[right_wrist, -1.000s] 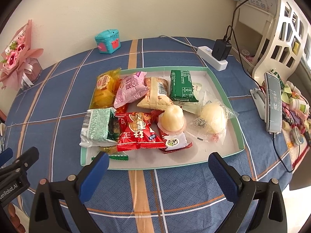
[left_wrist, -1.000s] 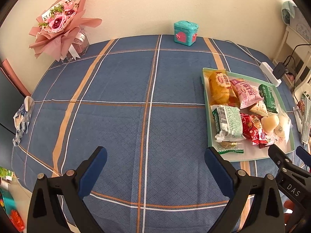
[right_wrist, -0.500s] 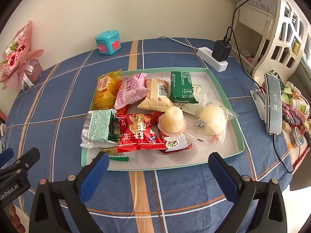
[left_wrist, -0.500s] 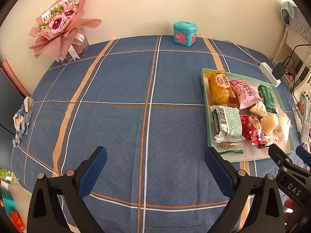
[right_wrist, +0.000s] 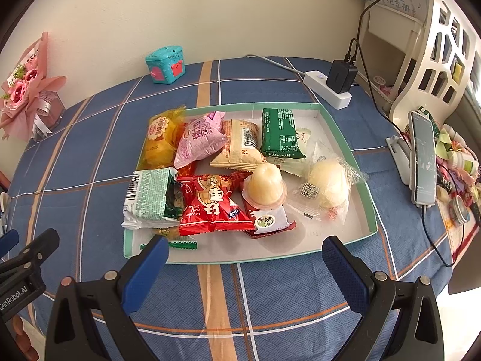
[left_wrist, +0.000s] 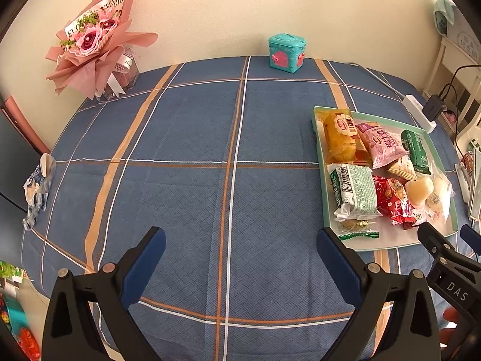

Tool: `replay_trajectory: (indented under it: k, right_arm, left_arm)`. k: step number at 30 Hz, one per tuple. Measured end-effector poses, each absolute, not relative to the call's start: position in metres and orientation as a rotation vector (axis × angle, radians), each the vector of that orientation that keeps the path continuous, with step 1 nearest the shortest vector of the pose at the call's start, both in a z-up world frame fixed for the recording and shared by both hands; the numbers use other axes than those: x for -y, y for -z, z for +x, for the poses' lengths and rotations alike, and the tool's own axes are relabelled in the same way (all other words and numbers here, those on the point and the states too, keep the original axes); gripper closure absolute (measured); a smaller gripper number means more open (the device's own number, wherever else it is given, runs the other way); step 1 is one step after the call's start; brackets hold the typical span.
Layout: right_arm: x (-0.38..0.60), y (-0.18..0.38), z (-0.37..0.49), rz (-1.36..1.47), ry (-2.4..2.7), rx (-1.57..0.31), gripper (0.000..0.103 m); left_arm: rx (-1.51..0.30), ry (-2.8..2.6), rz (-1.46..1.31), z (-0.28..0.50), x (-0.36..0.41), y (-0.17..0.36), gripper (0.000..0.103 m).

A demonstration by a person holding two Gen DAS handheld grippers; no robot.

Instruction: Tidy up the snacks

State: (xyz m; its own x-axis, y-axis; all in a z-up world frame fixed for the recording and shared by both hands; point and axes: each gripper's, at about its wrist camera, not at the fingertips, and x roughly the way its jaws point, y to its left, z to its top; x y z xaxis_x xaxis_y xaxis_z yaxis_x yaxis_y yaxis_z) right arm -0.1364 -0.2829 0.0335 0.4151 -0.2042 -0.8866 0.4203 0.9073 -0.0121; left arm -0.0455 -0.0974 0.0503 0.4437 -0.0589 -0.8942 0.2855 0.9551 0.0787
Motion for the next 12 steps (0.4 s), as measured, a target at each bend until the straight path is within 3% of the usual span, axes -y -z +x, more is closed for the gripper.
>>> replay_trajectory:
  k: [12]
  right_arm:
    - [0.2833,-0.0335,-0.137,0.229,0.396,-1.073,0.0]
  left_arm:
    - [-1.068,0.219,0.223,-0.0478,0.0961,-0.0553,0.003]
